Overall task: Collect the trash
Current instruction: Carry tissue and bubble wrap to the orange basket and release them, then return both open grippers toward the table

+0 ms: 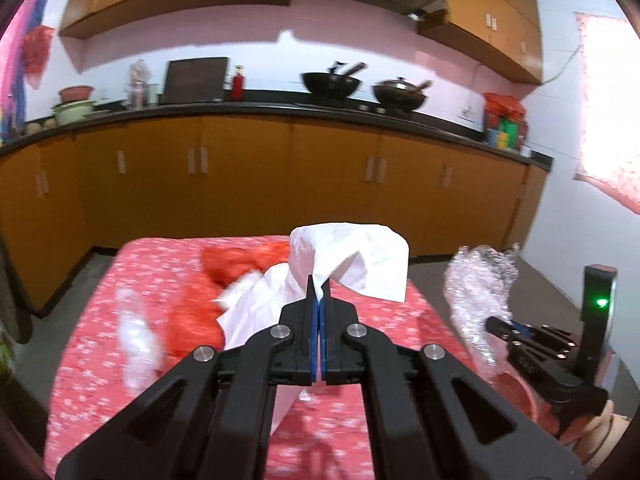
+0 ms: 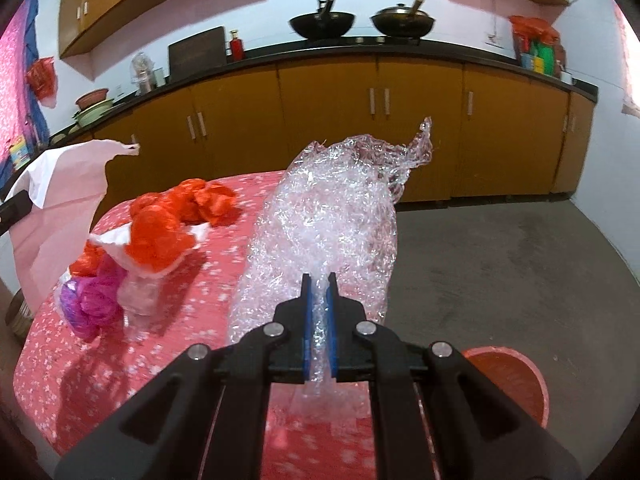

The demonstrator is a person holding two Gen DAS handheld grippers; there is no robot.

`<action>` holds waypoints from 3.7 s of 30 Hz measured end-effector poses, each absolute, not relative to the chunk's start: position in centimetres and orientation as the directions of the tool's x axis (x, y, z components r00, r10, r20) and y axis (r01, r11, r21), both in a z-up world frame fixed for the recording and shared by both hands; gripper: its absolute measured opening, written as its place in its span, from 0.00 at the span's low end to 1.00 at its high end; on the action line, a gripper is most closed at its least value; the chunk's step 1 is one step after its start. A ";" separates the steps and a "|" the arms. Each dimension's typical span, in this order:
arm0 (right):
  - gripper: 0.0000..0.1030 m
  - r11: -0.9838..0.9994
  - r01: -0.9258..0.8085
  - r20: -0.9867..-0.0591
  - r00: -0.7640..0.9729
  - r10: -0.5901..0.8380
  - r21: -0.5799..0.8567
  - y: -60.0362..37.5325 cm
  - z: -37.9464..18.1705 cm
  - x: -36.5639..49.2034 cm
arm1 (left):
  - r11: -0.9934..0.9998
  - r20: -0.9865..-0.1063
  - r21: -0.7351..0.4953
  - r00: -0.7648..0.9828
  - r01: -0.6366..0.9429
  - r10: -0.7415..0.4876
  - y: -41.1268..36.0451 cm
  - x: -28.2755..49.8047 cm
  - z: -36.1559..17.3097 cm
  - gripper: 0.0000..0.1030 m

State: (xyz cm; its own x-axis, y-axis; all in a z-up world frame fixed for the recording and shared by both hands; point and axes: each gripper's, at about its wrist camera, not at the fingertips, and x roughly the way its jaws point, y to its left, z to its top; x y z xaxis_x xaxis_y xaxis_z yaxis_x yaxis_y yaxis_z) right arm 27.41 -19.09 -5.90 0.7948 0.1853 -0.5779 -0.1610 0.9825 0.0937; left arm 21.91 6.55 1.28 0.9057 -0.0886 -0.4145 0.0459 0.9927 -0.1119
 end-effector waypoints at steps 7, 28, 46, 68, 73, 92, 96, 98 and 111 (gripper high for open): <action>0.08 0.993 -0.082 -0.570 0.814 0.113 0.080 -24.6 -6.5 26.0 | 0.978 -0.426 -0.119 0.881 0.173 -0.208 0.1 22.8 0.8 0.00; 0.08 0.974 0.218 -0.636 0.760 -0.135 0.054 -42.3 -12.9 20.6 | 0.884 -0.552 -0.172 0.701 0.434 -0.451 -19.6 23.8 -5.5 0.00; 0.08 0.962 0.265 -0.731 0.670 -0.130 0.071 -45.2 -16.2 21.0 | 0.878 -0.685 -0.153 0.591 0.454 -0.425 -26.0 25.1 -12.1 0.00; 0.13 0.971 0.222 -0.758 0.648 -0.077 0.092 -45.9 -19.7 22.6 | 0.875 -0.750 -0.125 0.534 0.467 -0.392 -29.3 27.3 -15.2 0.00; 0.19 0.973 0.213 -0.753 0.654 -0.074 0.090 -45.9 -19.8 22.5 | 0.880 -0.758 -0.137 0.523 0.455 -0.389 -29.4 27.4 -15.5 0.02; 0.25 0.975 0.212 -0.721 0.686 -0.102 0.063 -44.9 -17.4 21.6 | 0.911 -0.704 -0.197 0.594 0.363 -0.389 -23.6 26.5 -11.8 0.29; 0.26 0.984 0.164 -0.685 0.725 -0.075 0.066 -42.9 -14.7 21.8 | 0.926 -0.663 -0.196 0.652 0.323 -0.368 -19.6 25.3 -9.1 0.30; 0.27 0.990 0.122 -0.660 0.750 -0.045 0.071 -41.0 -12.8 22.2 | 0.938 -0.638 -0.178 0.691 0.296 -0.339 -17.0 24.3 -7.8 0.35; 0.32 0.964 -0.248 -0.551 0.793 0.260 0.097 -21.6 -5.1 25.9 | 0.996 -0.518 -0.002 0.852 -0.089 0.075 4.9 19.1 -3.9 0.45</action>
